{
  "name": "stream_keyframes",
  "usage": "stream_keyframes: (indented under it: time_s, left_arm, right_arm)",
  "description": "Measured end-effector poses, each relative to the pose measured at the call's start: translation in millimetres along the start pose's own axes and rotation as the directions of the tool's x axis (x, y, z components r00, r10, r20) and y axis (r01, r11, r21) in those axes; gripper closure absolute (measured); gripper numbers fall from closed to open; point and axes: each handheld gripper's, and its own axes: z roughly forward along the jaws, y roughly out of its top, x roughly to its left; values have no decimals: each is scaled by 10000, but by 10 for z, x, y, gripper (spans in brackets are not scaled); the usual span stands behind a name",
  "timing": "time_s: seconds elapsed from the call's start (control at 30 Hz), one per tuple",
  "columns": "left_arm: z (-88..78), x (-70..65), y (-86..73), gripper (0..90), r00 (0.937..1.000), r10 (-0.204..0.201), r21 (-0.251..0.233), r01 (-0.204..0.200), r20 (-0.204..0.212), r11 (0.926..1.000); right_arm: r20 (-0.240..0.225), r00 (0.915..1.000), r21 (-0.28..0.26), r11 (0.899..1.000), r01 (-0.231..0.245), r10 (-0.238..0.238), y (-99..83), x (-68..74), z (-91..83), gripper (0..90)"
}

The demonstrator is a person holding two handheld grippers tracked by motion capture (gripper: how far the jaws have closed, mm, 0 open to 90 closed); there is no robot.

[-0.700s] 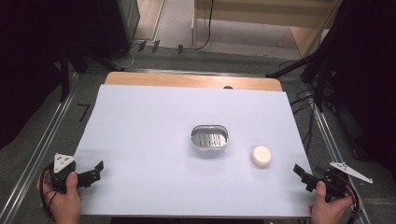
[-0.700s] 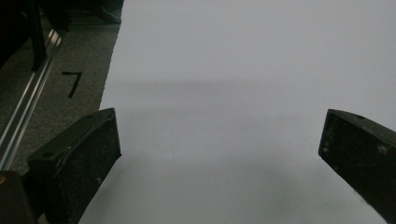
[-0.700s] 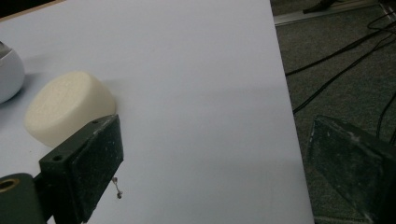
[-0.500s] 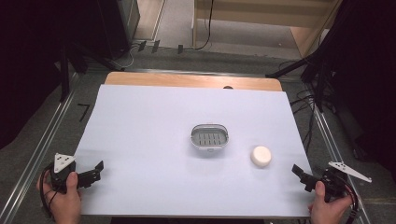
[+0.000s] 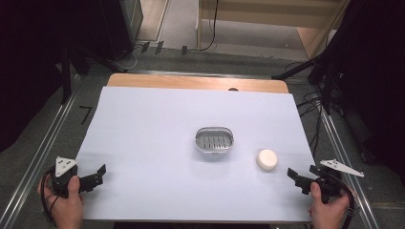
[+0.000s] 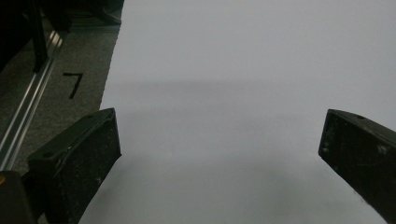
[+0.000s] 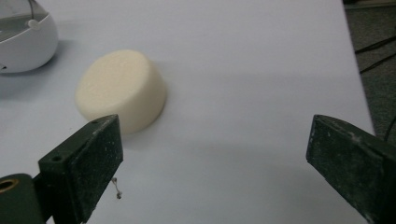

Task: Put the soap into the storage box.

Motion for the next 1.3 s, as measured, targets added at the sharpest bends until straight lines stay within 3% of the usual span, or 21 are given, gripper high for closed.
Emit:
stream_keyframes:
  time_s: [0.3, 0.63, 0.67, 1.1, 1.3]
  left_arm:
    - [-1, 2, -1, 0, 10000, -7, -13, 7, -2, 10000]
    - [2, 3, 0, 0, 10000, -11, -1, 11, 18, 10000]
    - [2, 2, 0, 0, 10000, -11, 0, 11, 3, 10000]
    - [-2, 7, 1, 0, 10000, -90, 4, 90, 24, 10000]
    - [-3, 8, 0, 0, 10000, -88, -15, 88, 38, 10000]
  right_arm:
    - [-340, 9979, 682, 9960, 573, -551, 82, 211, 138, 16]
    - [-567, 9952, 1097, 9903, 854, -796, 123, 389, 271, 7]
    - [-749, 9937, 1085, 9899, 909, -830, 133, 418, 293, 0]
    - [-431, 9943, 1483, 9835, 1033, -979, 205, 603, 490, 0]
    - [-183, 9959, 1435, 9855, 901, -884, 249, 683, 588, 55]
